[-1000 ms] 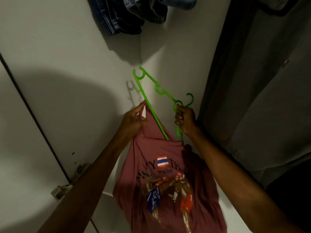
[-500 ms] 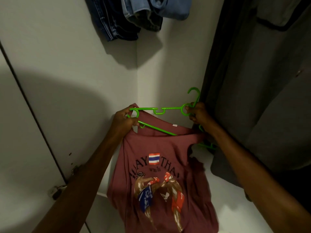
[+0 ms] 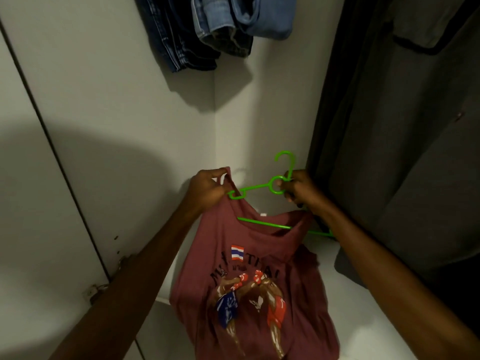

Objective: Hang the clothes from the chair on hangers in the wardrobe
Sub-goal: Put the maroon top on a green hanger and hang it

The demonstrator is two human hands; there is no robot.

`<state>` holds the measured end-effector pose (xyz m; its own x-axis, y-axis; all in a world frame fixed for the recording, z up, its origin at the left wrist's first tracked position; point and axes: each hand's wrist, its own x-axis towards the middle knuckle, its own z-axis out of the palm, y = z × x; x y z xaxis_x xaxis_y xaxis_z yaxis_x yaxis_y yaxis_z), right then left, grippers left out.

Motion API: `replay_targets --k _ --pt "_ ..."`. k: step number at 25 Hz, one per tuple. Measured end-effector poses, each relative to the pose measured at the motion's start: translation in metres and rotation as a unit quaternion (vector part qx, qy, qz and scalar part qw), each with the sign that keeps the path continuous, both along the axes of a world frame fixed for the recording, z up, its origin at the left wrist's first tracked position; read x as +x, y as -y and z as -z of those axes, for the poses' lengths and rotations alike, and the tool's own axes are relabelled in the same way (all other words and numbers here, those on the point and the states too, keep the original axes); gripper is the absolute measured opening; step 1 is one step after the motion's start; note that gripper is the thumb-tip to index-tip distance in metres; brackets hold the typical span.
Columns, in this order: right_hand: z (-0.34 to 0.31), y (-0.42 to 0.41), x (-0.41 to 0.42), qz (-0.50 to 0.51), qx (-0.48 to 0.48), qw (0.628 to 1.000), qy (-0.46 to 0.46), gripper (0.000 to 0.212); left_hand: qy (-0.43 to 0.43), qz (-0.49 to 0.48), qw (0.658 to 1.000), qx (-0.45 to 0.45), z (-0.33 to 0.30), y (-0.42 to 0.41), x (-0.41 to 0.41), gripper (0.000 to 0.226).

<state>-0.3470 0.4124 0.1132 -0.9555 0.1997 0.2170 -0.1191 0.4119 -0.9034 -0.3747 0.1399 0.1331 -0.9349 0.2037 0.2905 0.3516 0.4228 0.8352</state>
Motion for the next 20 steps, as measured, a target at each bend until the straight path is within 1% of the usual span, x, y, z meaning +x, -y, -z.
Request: replay_targets --k 3,5,8,9,11,13,15,16,18,20 --pt "0.002 0.033 -0.007 -0.074 -0.013 0.997 -0.001 0.03 -0.016 0.039 0.999 -0.004 -0.001 -0.014 0.008 0.047" --pt "0.006 0.048 -0.012 -0.098 -0.031 0.995 -0.019 0.028 -0.049 0.016 0.999 -0.015 -0.001 -0.008 0.007 0.042" --pt "0.007 0.053 -0.02 -0.095 -0.072 0.992 -0.051 0.029 -0.088 -0.035 0.995 -0.037 0.004 0.015 0.001 0.028" --pt "0.005 0.052 -0.022 -0.09 -0.079 0.991 -0.054 0.029 -0.093 -0.042 0.994 -0.044 0.006 0.023 -0.001 0.026" --pt "-0.001 0.048 -0.026 -0.094 -0.07 0.992 -0.052 0.027 -0.076 -0.03 0.995 -0.065 0.006 0.036 -0.004 0.028" --pt "-0.006 0.047 -0.03 -0.107 -0.05 0.992 -0.053 0.026 -0.07 -0.014 0.991 -0.111 -0.001 0.044 -0.005 0.035" --pt "-0.009 0.048 -0.031 -0.112 -0.043 0.991 -0.06 0.026 -0.087 0.006 0.978 -0.191 -0.013 0.049 -0.004 0.047" --pt "-0.009 0.048 -0.03 -0.115 -0.045 0.99 -0.064 0.026 -0.103 0.013 0.969 -0.225 -0.02 0.05 -0.004 0.047" --pt "-0.008 0.047 -0.027 -0.125 -0.048 0.988 -0.072 0.029 -0.143 0.014 0.954 -0.262 -0.031 0.05 -0.008 0.035" --pt "-0.01 0.047 -0.022 -0.134 -0.044 0.987 -0.074 0.029 -0.165 0.012 0.94 -0.298 -0.041 0.047 -0.012 0.024"
